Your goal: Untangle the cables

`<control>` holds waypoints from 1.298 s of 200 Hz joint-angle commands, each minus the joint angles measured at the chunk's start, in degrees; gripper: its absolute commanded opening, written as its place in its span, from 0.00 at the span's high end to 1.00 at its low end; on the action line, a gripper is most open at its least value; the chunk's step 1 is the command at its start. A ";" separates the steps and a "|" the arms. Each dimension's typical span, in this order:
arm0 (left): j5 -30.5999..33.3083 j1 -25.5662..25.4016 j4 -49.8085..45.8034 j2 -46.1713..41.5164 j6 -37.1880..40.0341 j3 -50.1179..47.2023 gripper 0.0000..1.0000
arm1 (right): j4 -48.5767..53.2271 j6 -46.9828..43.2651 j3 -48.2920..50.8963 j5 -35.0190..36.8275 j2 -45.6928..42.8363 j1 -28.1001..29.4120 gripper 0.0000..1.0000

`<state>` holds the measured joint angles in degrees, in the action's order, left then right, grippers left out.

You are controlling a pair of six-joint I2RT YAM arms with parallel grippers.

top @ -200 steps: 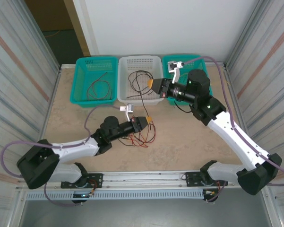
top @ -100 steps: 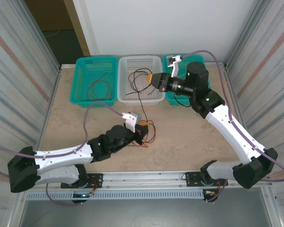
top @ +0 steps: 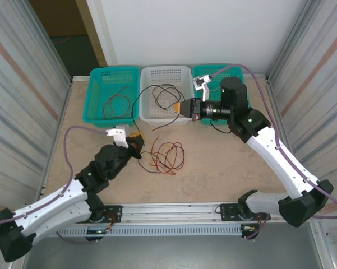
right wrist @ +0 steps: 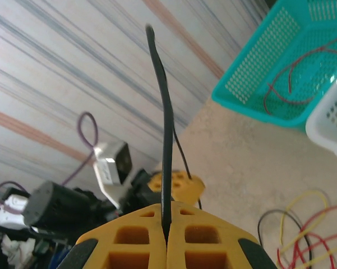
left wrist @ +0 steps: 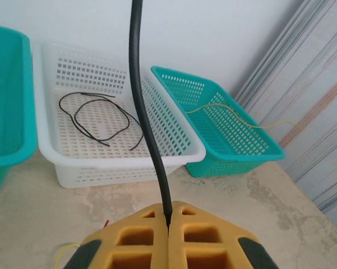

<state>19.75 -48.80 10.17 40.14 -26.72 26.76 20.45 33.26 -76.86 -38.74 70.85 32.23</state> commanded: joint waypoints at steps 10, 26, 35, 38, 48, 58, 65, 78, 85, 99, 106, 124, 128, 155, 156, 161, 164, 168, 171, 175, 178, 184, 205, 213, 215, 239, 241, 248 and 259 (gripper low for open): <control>3.09 0.43 -4.45 -1.99 3.69 0.92 1.00 | 5.54 -4.26 0.05 1.06 -0.80 1.15 1.00; 2.96 0.54 -6.01 -1.35 1.91 1.26 0.99 | 4.77 -4.25 -1.23 2.25 -0.42 1.25 1.00; 2.47 0.54 -7.08 -0.68 0.76 1.61 0.80 | 4.16 -4.25 -2.36 2.70 0.12 1.26 1.00; 2.34 0.54 -7.38 -0.44 0.36 1.69 0.73 | 3.96 -4.25 -2.82 2.72 0.45 1.26 1.00; 2.23 0.54 -8.39 0.05 -1.32 1.82 0.52 | 3.32 -4.34 -4.42 3.27 1.41 1.26 1.00; 2.76 0.54 -9.88 0.28 -3.22 1.89 0.36 | 3.39 -4.83 -6.35 4.37 2.55 1.21 1.00; 3.44 0.63 -11.12 0.25 -4.80 2.02 0.29 | 4.09 -5.55 -8.02 5.66 3.43 1.26 1.00; 4.50 0.70 -13.65 -0.25 -6.95 2.20 0.20 | 5.47 -6.73 -11.11 7.67 4.75 1.19 1.00; 4.99 0.88 -14.70 -0.62 -7.85 2.24 0.17 | 5.57 -7.03 -12.35 8.33 5.45 1.08 1.00; 6.02 1.31 -17.44 -1.84 -9.73 2.26 0.14 | 5.32 -7.56 -14.66 9.56 6.81 0.83 0.98; 6.46 1.56 -18.55 -2.53 -10.71 2.11 0.13 | 5.15 -7.80 -15.86 10.32 7.66 0.54 0.98; 6.88 2.50 -20.91 -4.43 -13.27 1.42 0.13 | 4.65 -8.01 -19.20 12.57 10.42 -0.50 0.98; 6.83 2.79 -21.56 -4.81 -13.86 1.29 0.13 | 4.25 -7.91 -19.82 13.11 11.09 -0.78 0.98; 4.59 7.22 -26.55 -6.40 -19.50 -0.11 0.14 | -0.89 -6.78 -24.86 12.78 17.18 -3.60 0.97; 4.29 7.49 -26.62 -6.48 -19.77 -0.21 0.14 | -1.04 -6.66 -25.24 12.71 17.46 -3.67 0.97; 2.61 8.86 -26.90 -6.83 -20.59 -0.64 0.15 | -1.48 -6.40 -27.01 12.33 19.10 -4.11 0.97; 1.42 9.71 -26.98 -7.02 -20.93 -0.92 0.16 | -1.54 -6.30 -28.14 12.11 20.23 -4.37 0.97; -0.25 10.88 -26.97 -7.26 -21.43 -1.28 0.17 | -1.55 -6.15 -29.73 11.92 21.74 -4.59 0.98; -1.34 11.82 -27.01 -7.45 -21.78 -1.53 0.17 | -1.55 -6.06 -31.10 11.80 22.96 -4.77 0.98; -3.35 12.95 -27.05 -7.76 -22.27 -1.82 0.17 | -1.40 -6.01 -33.26 11.64 24.49 -4.95 0.98; -4.76 13.81 -27.11 -7.98 -22.62 -2.00 0.17 | -1.31 -6.01 -34.31 11.59 25.62 -5.06 0.98; -7.27 15.53 -27.26 -8.41 -23.19 -2.22 0.18 | -1.16 -5.93 -36.44 11.63 27.80 -5.22 0.97; -12.83 19.58 -28.30 -9.52 -24.34 -2.68 0.21 | -0.35 -4.69 -41.79 11.23 35.70 -5.84 0.91; -13.39 20.19 -28.89 -10.06 -24.36 -2.68 0.21 | 0.42 -3.99 -42.89 11.59 38.20 -6.11 0.85; -13.46 20.29 -29.05 -10.19 -24.35 -2.62 0.20 | 0.74 -3.88 -43.17 11.78 38.74 -6.19 0.84; -12.27 20.49 -31.31 -12.10 -23.49 -2.42 0.17 | 3.45 -3.81 -39.55 15.87 40.92 -6.95 0.67; -12.14 20.49 -31.52 -12.26 -23.47 -2.35 0.16 | 3.22 -3.81 -38.48 16.30 40.55 -7.03 0.67; -11.55 20.49 -32.23 -12.78 -23.34 -2.25 0.15 | 1.17 -3.66 -33.79 17.77 38.76 -7.15 0.64; -10.82 20.58 -33.25 -13.50 -23.08 -2.03 0.14 | -2.02 -3.33 -25.07 19.68 35.02 -7.44 0.56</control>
<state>8.95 -28.56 -19.75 28.42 -49.58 24.58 20.67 29.41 -112.95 -23.88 111.11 25.74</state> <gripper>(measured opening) 0.847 0.383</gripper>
